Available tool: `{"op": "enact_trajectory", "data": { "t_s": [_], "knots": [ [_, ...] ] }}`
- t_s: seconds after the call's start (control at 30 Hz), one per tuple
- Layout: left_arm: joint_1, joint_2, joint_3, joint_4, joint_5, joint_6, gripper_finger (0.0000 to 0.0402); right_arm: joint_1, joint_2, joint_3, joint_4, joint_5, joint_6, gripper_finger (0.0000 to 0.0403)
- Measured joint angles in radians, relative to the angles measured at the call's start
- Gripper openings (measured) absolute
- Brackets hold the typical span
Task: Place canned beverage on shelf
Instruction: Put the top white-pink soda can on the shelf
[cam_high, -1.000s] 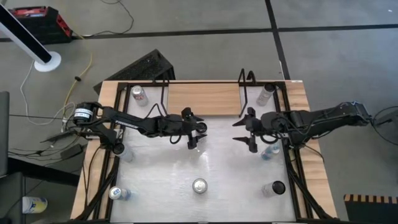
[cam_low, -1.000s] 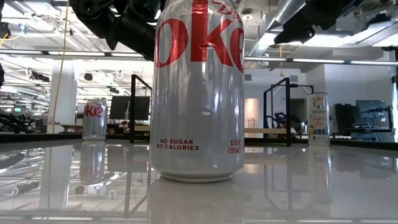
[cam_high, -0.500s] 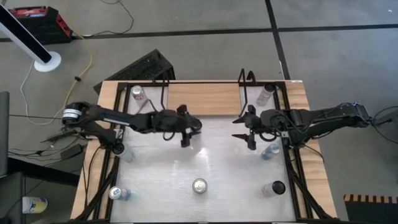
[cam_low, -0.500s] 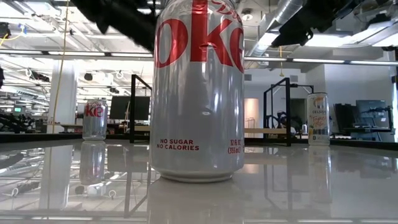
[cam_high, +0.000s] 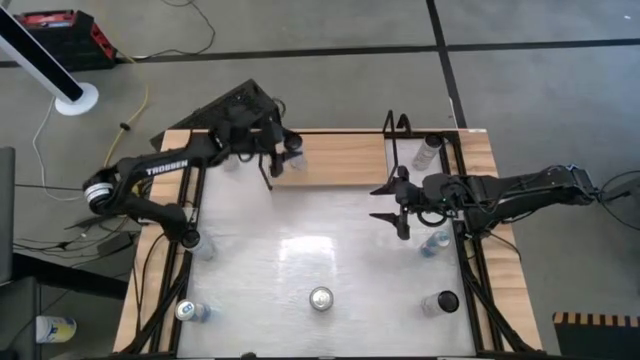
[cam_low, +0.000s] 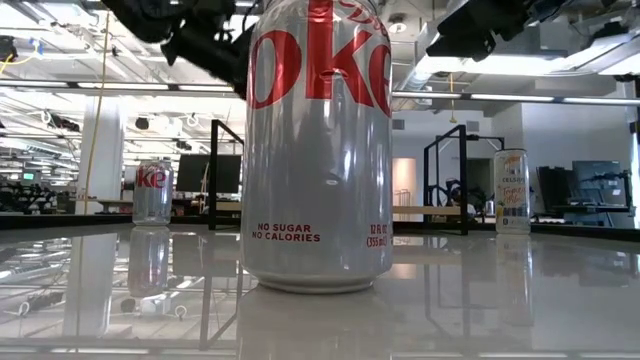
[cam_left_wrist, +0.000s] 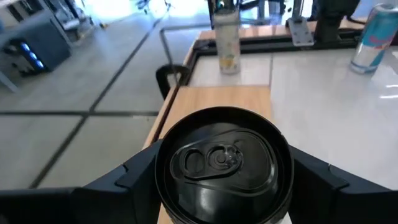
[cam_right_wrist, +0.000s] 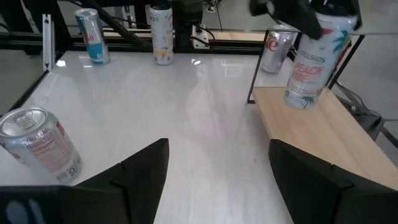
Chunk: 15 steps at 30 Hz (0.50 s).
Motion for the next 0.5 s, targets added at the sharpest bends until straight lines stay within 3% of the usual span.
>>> {"op": "enact_trajectory", "data": {
  "t_s": [0.13,0.5],
  "knots": [
    [0.057,0.023,0.0,-0.001,0.072,0.001,0.0235,-0.008,0.0,0.0,0.004,0.0,-0.01,0.0302],
    [0.064,0.123,0.0,0.027,0.086,0.038,0.0235,-0.045,0.0,0.0,0.006,-0.001,-0.01,0.0302]
  ]
}}
